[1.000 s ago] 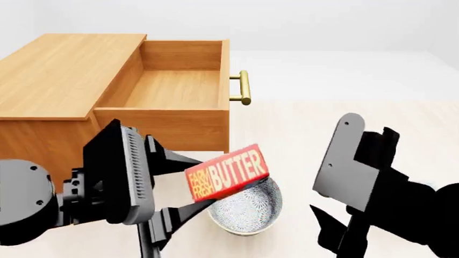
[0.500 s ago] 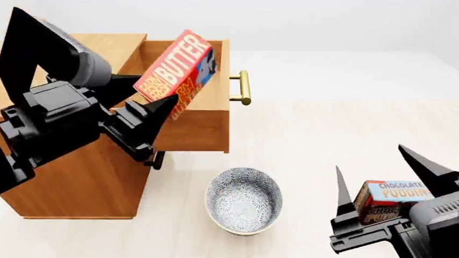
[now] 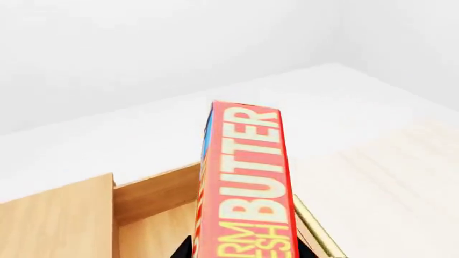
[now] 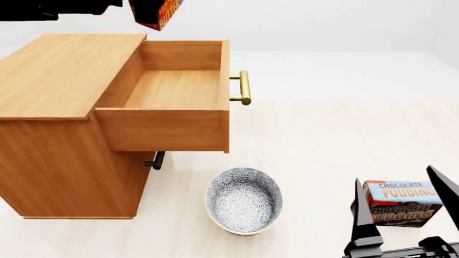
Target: Put the butter at the back in the top drawer of the cabinet and close it.
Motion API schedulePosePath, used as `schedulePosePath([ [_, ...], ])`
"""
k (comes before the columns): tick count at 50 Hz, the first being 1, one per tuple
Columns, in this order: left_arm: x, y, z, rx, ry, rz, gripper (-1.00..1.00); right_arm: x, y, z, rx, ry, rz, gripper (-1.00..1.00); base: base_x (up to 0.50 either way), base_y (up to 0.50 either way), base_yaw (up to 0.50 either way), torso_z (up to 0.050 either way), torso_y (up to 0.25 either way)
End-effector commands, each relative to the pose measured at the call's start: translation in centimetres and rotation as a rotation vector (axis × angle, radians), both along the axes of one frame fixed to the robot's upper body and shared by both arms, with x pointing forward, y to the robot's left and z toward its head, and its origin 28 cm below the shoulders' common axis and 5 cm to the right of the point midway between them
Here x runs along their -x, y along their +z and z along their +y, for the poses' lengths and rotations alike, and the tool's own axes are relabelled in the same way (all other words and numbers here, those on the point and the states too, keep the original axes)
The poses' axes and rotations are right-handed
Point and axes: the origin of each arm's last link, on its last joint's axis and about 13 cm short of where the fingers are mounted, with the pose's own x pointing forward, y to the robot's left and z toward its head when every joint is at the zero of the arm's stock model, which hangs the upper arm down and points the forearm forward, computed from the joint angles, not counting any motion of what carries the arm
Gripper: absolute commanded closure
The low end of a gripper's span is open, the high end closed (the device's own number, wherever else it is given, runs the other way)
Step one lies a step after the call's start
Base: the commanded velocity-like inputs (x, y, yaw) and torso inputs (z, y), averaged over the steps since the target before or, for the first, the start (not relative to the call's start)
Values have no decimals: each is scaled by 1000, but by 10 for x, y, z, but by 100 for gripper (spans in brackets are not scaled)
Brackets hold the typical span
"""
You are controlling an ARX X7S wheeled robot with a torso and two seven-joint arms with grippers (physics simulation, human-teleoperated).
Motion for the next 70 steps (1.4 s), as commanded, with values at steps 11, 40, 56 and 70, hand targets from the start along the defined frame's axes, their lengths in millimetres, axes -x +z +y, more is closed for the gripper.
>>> schedulePosePath([
  [11, -70, -11, -28, 41, 42, 69, 100, 8, -1, -2, -29, 2, -18, -100, 0, 0, 0, 0, 1],
  [40, -89, -75, -33, 23, 65, 191, 100, 13, -2, -2, -43, 13, -41, -100, 0, 0, 0, 0, 1],
  [56, -93, -99, -36, 13, 68, 237, 100, 12, -5, -5, -53, 22, -36, -100, 0, 0, 0, 1, 1],
  [70, -94, -110, -39, 22, 68, 261, 100, 10, -8, -9, -65, 12, -28, -100, 0, 0, 0, 1, 1],
])
